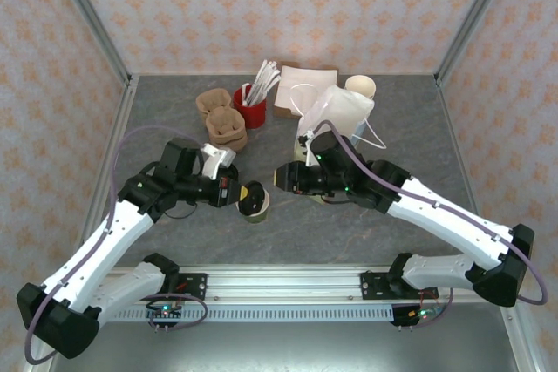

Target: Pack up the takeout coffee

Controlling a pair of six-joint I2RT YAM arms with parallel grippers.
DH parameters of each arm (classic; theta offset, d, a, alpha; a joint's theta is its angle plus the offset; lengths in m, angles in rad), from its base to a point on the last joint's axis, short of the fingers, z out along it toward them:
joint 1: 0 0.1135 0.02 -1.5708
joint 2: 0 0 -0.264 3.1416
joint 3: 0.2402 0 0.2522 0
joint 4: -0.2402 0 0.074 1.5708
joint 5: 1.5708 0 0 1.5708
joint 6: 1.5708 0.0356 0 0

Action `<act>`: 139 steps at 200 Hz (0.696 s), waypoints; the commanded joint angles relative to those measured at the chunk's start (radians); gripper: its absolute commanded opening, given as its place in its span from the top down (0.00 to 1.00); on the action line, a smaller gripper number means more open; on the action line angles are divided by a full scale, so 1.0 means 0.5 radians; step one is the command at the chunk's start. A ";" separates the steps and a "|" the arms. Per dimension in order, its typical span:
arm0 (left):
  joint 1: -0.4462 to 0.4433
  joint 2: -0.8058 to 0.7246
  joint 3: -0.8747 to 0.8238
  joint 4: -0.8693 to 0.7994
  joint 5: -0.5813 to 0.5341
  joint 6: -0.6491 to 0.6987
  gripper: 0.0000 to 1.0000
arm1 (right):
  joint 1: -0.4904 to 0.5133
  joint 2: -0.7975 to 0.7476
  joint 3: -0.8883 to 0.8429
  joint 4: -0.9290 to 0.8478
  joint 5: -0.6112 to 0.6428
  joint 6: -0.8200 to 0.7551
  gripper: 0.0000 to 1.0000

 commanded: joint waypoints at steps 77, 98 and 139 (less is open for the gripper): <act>0.222 -0.090 -0.350 0.500 0.234 -0.573 0.96 | 0.044 0.168 -0.289 0.474 0.108 0.303 0.62; 0.236 -0.077 -0.358 0.491 0.250 -0.570 0.96 | 0.042 0.217 -0.316 0.524 0.101 0.316 0.61; 0.273 -0.032 -0.406 0.511 0.291 -0.568 0.96 | 0.042 0.323 -0.293 0.549 0.084 0.302 0.58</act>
